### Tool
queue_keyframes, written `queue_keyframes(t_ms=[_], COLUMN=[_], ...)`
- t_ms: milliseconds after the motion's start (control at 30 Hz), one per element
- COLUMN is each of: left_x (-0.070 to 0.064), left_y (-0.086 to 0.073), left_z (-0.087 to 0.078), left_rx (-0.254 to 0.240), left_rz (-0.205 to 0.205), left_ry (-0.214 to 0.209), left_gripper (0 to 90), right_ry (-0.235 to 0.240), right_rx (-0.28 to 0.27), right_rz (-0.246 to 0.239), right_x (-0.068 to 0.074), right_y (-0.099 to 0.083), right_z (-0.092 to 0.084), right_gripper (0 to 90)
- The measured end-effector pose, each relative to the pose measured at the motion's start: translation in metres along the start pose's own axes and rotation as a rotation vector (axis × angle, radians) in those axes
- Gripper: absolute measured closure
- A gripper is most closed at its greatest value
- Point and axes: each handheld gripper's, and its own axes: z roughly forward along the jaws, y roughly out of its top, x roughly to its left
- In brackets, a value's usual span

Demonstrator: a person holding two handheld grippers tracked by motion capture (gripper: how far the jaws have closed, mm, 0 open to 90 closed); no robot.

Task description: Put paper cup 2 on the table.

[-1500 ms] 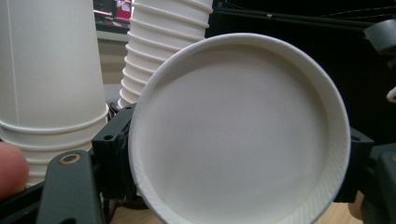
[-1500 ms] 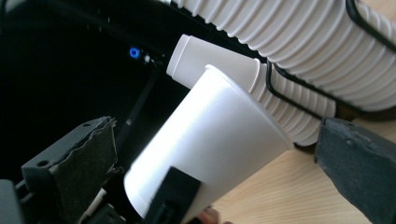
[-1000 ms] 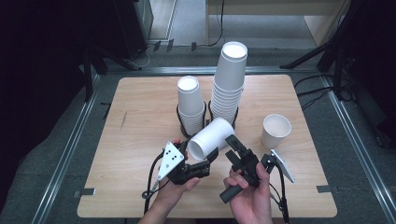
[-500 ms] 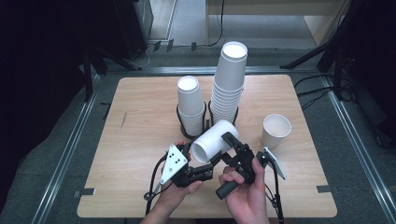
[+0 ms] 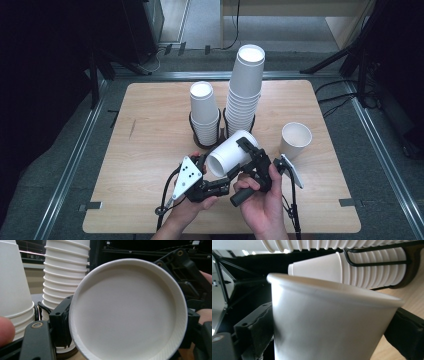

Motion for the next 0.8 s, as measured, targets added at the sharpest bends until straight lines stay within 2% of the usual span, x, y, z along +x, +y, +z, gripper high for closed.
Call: queue_keyframes(t_ms=[100, 233, 400, 533, 600, 633, 700, 800], left_x=[0.000, 0.003, 0.006, 0.006, 0.006, 0.007, 0.009, 0.012], left_y=[0.000, -0.001, -0.002, -0.002, 0.001, 0.002, 0.006, 0.009], left_z=[0.000, 0.001, 0.002, 0.002, 0.001, 0.000, -0.002, -0.003], left_rx=[-0.001, 0.005, 0.021, 0.020, 0.060, 0.071, 0.082, 0.095], left_rz=[0.001, -0.010, -0.021, -0.008, 0.005, -0.004, -0.028, -0.043], left_ry=[-0.001, -0.021, -0.029, -0.031, -0.014, -0.011, -0.033, -0.041], left_gripper=[22.0, 21.3, 19.2, 18.9, 18.4, 16.0, 10.6, 3.5], right_ry=[0.012, 0.016, 0.015, 0.036, 0.040, 0.037, 0.043, 0.036], right_rx=[-0.003, -0.006, -0.025, -0.038, -0.059, -0.068, -0.084, -0.118], right_rz=[0.020, 0.015, -0.016, -0.047, -0.064, -0.075, -0.081, -0.123], right_x=[-0.001, -0.001, -0.003, -0.004, -0.003, -0.004, -0.003, -0.001], right_y=[0.001, 0.001, 0.000, 0.000, 0.000, 0.001, 0.004, 0.008], right_z=[0.002, 0.001, 0.001, 0.000, 0.000, -0.001, -0.001, -0.003], right_gripper=[7.4, 9.3, 12.2, 12.7, 12.9, 12.9, 13.0, 13.0])
